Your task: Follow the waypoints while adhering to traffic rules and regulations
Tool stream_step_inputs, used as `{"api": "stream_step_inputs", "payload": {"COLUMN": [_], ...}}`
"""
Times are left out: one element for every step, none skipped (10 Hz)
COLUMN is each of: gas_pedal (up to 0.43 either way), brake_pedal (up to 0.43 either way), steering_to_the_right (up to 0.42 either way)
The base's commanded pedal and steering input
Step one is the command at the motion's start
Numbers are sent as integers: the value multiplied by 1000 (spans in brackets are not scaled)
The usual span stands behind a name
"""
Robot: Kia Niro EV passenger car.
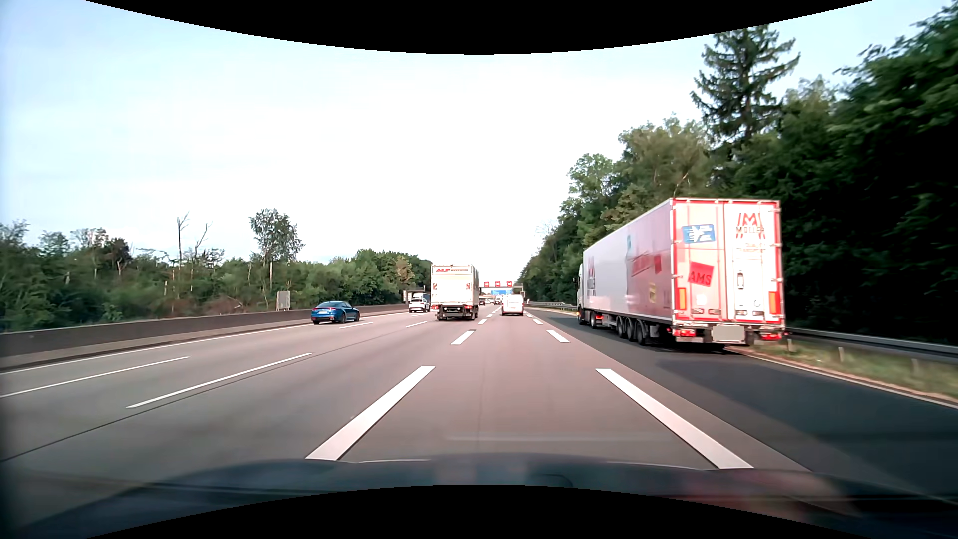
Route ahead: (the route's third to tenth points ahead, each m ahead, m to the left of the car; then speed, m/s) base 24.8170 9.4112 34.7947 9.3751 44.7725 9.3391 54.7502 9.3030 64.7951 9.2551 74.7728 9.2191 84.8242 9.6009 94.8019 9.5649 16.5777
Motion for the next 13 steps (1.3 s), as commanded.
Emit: {"api": "stream_step_inputs", "payload": {"gas_pedal": [169,169,169,169,169,169,169,169,169,169,169,169,169], "brake_pedal": [0,0,0,0,0,0,0,0,0,0,0,0,0], "steering_to_the_right": [-4,-4,-4,-4,-4,-4,-4,-4,-4,-4,-4,-4,-4]}}
